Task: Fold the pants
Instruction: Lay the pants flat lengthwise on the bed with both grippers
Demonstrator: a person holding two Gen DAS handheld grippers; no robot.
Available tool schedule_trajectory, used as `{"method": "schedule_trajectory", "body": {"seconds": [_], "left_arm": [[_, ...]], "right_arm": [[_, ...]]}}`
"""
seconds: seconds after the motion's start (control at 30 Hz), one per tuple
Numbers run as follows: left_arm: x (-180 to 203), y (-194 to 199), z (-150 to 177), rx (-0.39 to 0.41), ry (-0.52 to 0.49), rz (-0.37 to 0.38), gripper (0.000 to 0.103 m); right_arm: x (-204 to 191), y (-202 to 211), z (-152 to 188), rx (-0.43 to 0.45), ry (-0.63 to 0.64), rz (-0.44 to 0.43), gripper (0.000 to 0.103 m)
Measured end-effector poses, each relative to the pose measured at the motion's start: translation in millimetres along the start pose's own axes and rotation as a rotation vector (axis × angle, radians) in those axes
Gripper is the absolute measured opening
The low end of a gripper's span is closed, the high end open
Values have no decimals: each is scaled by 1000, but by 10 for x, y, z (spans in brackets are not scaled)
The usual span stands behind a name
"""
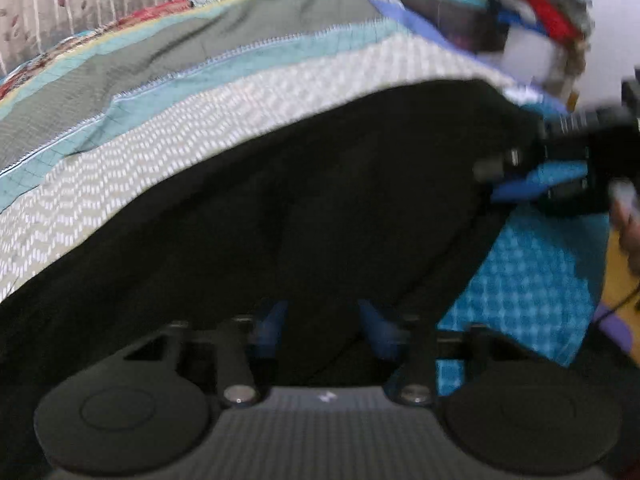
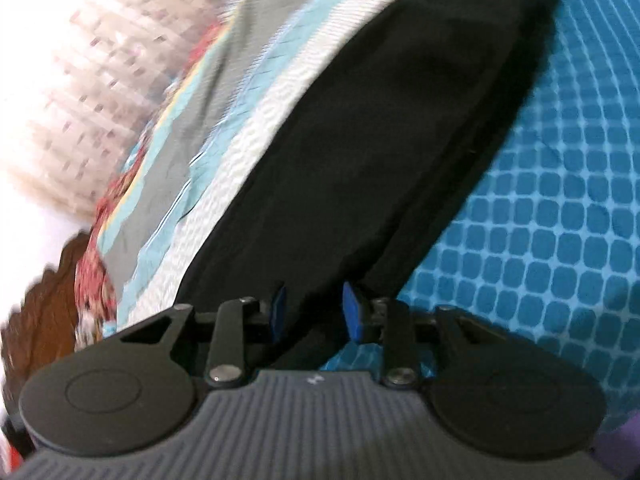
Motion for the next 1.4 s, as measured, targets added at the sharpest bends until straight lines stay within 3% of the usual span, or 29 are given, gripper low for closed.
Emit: {"method": "schedule_trajectory", "body": {"seconds": [0.1,0.13,0.17,0.4,0.47,0.53,0.63,0.67,0.7,0.73,0.77,0.83,0.93,1.07,1.2,1.23,1.3,1.33,1.4], "left_arm": [[10,31,55,2,-5,16,4],[7,76,55,5,-2,22,4],[2,135,48,11,5,33,4],[-30,567,3,39,89,164,4],[-15,504,45,-1,95,175,5],[3,315,121,-69,82,139,10],[-23,214,101,-116,112,119,10],[-31,274,60,-93,115,133,14],[-46,353,5,-56,120,146,29],[-74,417,-44,-22,132,154,34],[-110,467,-104,7,153,162,37],[-188,447,-230,24,209,178,37],[-280,269,-354,9,297,162,35],[-441,-71,-377,-44,418,111,33],[-546,-349,-366,-76,497,53,27],[-556,-376,-366,-74,501,39,26],[-559,-422,-400,-77,510,19,26],[-551,-436,-419,-78,507,10,26],[-524,-446,-432,-76,489,-5,26]], "right_arm": [[2,-10,29,20,-120,-32,30],[-36,2,24,29,-113,-27,12],[-54,27,21,44,-93,-11,5],[-211,381,43,149,5,-83,5],[-170,468,112,153,21,-72,5],[-11,337,199,118,5,-34,5],[162,109,302,67,-26,17,11],[181,132,288,78,-44,-10,15],[199,186,255,101,-59,-31,18],[239,296,201,162,-57,-35,27],[297,436,151,226,-46,-21,44],[412,628,24,330,-41,44,58],[660,712,-229,408,-77,129,59],[936,550,-520,423,-169,114,60],[883,274,-772,442,-117,140,59],[826,206,-809,445,-97,155,58],[747,161,-812,439,-57,195,39],[755,200,-799,424,-48,195,17],[743,257,-764,420,-57,180,17]]}}
Point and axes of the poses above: each gripper's, at about its wrist camera, not at the fingertips, and y roughly against the way its jaws point, x to its right, z to its underside, the point moved 2 cm from there along -y, roughly the way its jaws point, and after that the axes turned 10 degrees about y, right-handed, at the moved point
